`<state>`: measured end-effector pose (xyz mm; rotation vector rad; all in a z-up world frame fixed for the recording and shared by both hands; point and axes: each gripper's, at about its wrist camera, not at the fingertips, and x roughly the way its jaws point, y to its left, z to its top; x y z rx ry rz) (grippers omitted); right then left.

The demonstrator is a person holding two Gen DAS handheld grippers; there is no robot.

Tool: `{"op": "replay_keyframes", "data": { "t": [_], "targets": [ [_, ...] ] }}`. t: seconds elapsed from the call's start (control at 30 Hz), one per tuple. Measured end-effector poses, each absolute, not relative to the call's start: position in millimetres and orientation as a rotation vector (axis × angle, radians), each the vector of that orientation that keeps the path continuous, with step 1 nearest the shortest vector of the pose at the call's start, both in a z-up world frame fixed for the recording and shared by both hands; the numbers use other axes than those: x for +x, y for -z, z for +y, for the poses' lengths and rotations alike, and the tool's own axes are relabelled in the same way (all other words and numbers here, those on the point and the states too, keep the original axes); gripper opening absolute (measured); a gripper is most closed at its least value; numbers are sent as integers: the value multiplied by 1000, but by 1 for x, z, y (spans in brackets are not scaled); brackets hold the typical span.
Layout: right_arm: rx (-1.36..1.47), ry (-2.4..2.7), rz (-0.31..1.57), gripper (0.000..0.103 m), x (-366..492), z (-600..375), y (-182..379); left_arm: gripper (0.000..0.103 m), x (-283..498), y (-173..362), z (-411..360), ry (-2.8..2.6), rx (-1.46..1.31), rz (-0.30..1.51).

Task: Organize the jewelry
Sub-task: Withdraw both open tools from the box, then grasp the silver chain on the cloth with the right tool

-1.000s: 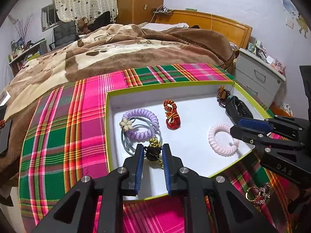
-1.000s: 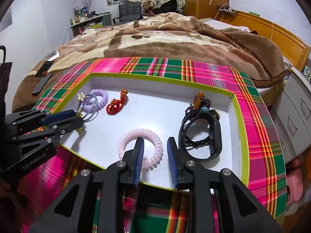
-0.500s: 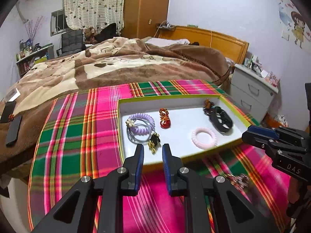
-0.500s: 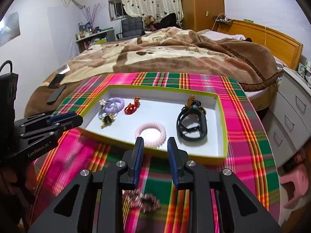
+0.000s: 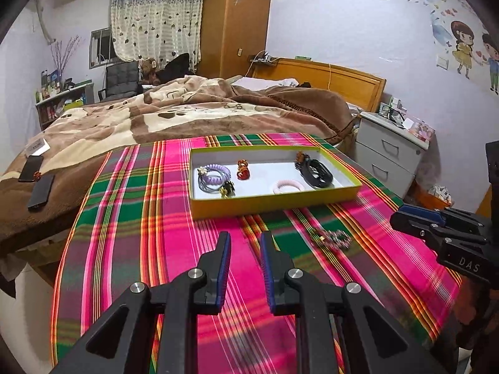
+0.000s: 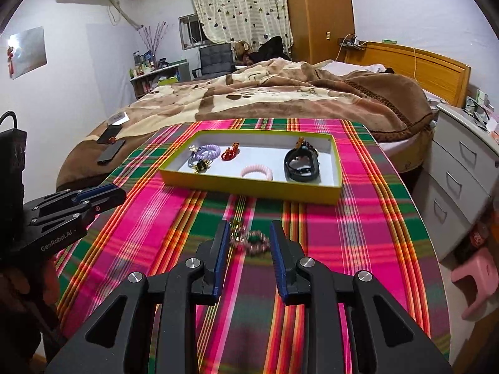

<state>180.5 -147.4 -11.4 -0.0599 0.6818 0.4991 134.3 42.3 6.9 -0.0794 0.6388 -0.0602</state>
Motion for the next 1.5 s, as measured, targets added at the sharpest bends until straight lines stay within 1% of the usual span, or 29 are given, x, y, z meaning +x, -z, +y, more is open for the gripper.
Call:
{"op": "replay_keyframes", "data": {
  "t": [0.4, 0.47, 0.53, 0.57, 1.17, 1.3, 1.5],
  "targets": [
    [-60, -493, 645, 28, 127, -166, 12, 19, 76, -7, 30, 56, -66, 616],
    [-63, -496, 648, 31, 123, -167, 13, 19, 72, -7, 27, 62, -61, 617],
    [-64, -499, 650, 36, 120, -168, 15, 19, 68, -7, 25, 65, -53, 615],
    [-65, -500, 650, 37, 120, -168, 15, 19, 67, -8, 23, 67, -48, 612],
    [-78, -522, 684, 38, 128, -165, 22, 19, 75, -6, 22, 79, -47, 618],
    [-106, -541, 696, 42, 138, -161, 27, 19, 80, -4, 24, 82, -48, 625],
    [-132, -552, 721, 43, 161, -154, 36, 19, 90, -2, 26, 89, -47, 631]
  ]
}}
